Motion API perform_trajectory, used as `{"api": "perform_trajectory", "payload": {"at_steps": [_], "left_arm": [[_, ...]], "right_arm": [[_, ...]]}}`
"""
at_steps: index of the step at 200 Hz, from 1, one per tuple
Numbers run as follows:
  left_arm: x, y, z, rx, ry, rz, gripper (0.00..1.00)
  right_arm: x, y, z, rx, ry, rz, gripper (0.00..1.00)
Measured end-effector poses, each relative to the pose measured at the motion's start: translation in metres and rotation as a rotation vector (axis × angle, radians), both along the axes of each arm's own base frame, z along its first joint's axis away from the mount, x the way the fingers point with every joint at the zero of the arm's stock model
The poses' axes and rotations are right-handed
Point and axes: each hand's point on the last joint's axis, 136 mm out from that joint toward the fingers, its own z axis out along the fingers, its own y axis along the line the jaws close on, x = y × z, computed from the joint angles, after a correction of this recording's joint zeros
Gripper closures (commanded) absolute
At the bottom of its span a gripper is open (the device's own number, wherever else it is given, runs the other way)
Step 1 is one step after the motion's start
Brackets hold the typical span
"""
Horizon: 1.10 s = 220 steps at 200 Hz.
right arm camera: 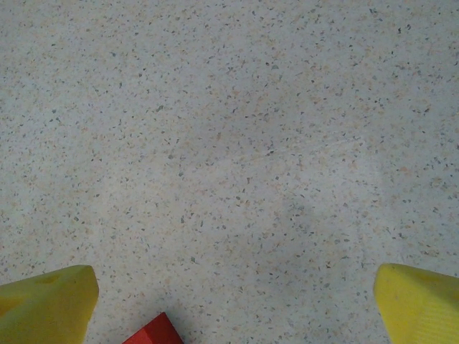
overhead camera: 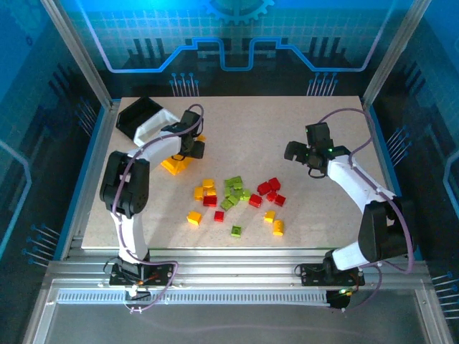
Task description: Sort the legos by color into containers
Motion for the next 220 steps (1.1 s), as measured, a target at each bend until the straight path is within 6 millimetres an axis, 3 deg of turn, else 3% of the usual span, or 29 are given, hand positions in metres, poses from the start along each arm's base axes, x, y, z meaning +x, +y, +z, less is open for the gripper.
{"api": "perform_trajectory", "payload": {"at_steps": [29,62,83,112,135,152,165,181,192,198,220], "left_arm": [[-0.003,-0.024,-0.002,-0.043,0.008,-0.027,0.54],[-0.001,-0.066,0.002,-0.142,0.018,-0.045,0.55],[0.007,-0.106,0.014,-0.218,0.009,-0.064,0.54],[0.014,-0.178,0.037,-0.345,-0.009,-0.111,0.51],[0.008,-0.232,0.060,-0.450,-0.022,-0.155,0.42],[-0.001,-0.256,0.075,-0.511,-0.026,-0.178,0.34],[-0.005,-0.260,0.083,-0.542,-0.032,-0.168,0.27],[-0.010,-0.247,0.094,-0.564,-0.047,-0.139,0.19],[-0.016,-0.230,0.106,-0.580,-0.067,-0.111,0.12],[-0.020,-0.219,0.115,-0.590,-0.085,-0.094,0.02],[-0.034,-0.175,0.157,-0.638,-0.182,-0.041,0.01]], "right_arm": [[-0.001,-0.001,0.000,0.000,0.004,-0.002,0.00],[-0.003,-0.001,-0.001,0.004,0.014,-0.006,0.00],[-0.004,0.000,-0.002,0.013,0.019,-0.011,0.01],[-0.005,0.003,-0.002,0.039,0.023,-0.018,0.02],[-0.005,0.006,-0.002,0.061,0.025,-0.018,0.02],[-0.004,0.011,-0.001,0.087,0.022,-0.010,0.01],[-0.003,0.018,0.000,0.110,0.015,0.010,0.02],[-0.003,0.034,0.000,0.130,0.012,0.054,0.07],[-0.002,0.051,-0.002,0.146,0.019,0.098,0.12],[-0.001,0.062,-0.005,0.151,0.028,0.124,0.16],[0.008,0.106,-0.013,0.168,0.051,0.225,0.22]]}}
